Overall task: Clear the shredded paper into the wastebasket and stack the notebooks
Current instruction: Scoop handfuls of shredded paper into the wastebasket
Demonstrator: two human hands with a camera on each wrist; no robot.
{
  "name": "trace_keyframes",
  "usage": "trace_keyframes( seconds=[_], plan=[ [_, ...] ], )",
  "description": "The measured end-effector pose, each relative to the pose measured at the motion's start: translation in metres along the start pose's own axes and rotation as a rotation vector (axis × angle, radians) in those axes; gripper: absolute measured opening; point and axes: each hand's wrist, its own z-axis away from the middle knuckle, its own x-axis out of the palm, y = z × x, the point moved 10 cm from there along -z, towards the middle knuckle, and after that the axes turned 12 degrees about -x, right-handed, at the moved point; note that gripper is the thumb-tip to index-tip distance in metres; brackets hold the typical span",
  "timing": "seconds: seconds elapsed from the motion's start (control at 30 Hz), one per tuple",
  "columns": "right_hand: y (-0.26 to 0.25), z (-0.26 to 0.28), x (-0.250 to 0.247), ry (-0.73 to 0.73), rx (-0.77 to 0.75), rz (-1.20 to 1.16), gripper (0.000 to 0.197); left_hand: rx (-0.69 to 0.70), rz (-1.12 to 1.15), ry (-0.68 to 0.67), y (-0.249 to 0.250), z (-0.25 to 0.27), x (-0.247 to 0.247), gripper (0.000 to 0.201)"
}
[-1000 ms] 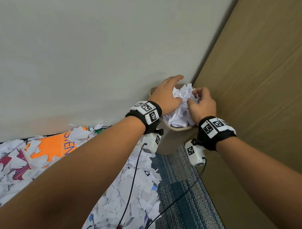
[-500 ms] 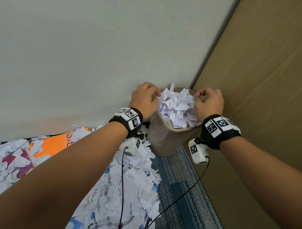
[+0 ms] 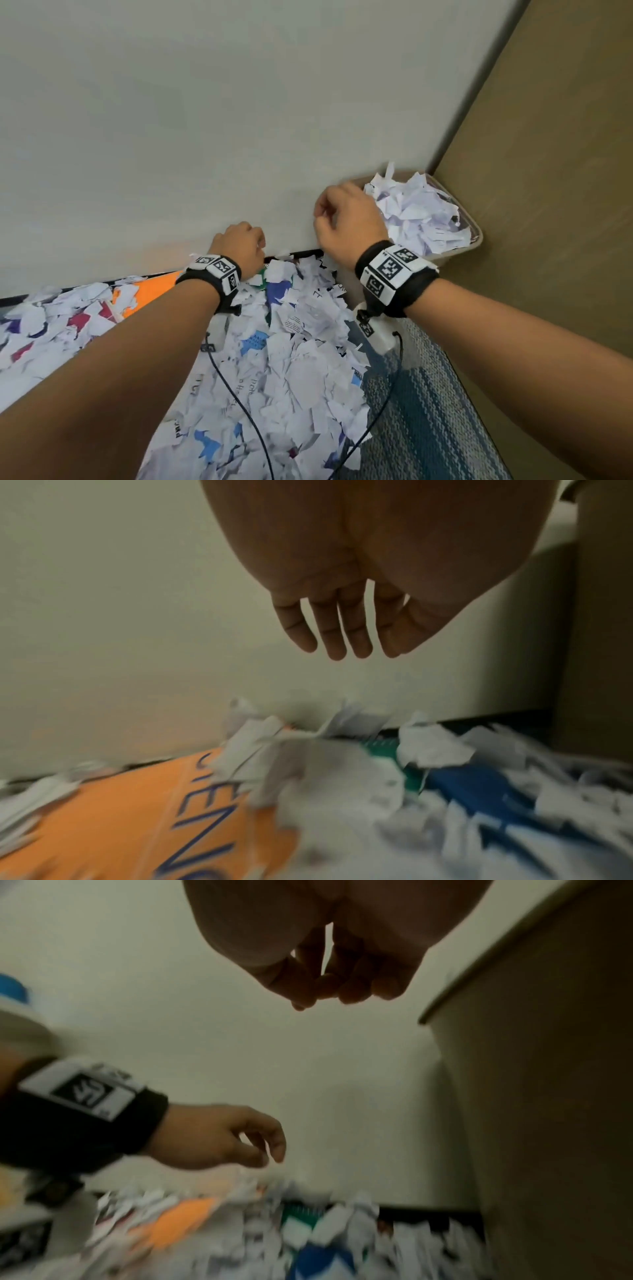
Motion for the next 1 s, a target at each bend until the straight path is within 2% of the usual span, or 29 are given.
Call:
trace_keyframes(
  seconds=[0.07,0.13,0.2,0.27,0.37,0.47,0.53,0.7,0.8,0.9,1.0],
  plan=[
    [-0.001,0.014,0.042,-0.161,0.026,0.004,0.007,-0.057,-0.102,-0.106,-0.031,0.008,0.022,0.028],
    [0.005,0.035,0.088,-0.399,0.08,0.019,0.012,-0.099,-0.21,-0.183,-0.06,0.018,0.041,0.037],
    [0.014,0.067,0.13,-0.683,0.134,0.081,0.028,-0.136,-0.281,-0.232,-0.086,0.028,0.055,0.049],
    [0.022,0.1,0.16,-0.878,0.177,0.144,0.049,-0.175,-0.284,-0.286,-0.111,0.042,0.069,0.059],
    [0.034,0.143,0.187,-1.019,0.287,0.156,0.075,-0.189,-0.261,-0.363,-0.139,0.066,0.095,0.066],
    [0.032,0.182,0.205,-1.138,0.327,0.127,0.088,-0.136,-0.247,-0.403,-0.15,0.089,0.117,0.071],
    [0.021,0.196,0.213,-1.167,0.311,0.131,0.089,-0.095,-0.224,-0.376,-0.15,0.1,0.12,0.071],
    [0.001,0.195,0.229,-1.104,0.323,0.209,0.084,0.0,-0.117,-0.318,-0.137,0.116,0.11,0.062],
    [-0.02,0.182,0.241,-1.041,0.244,0.215,0.075,0.033,-0.043,-0.299,-0.138,0.113,0.094,0.049],
    [-0.051,0.167,0.244,-0.895,0.122,0.173,0.075,-0.027,-0.087,-0.213,-0.159,0.108,0.074,0.044],
    [-0.086,0.169,0.25,-0.864,-0.047,0.109,0.084,-0.173,-0.16,-0.15,-0.2,0.108,0.055,0.052]
  ],
)
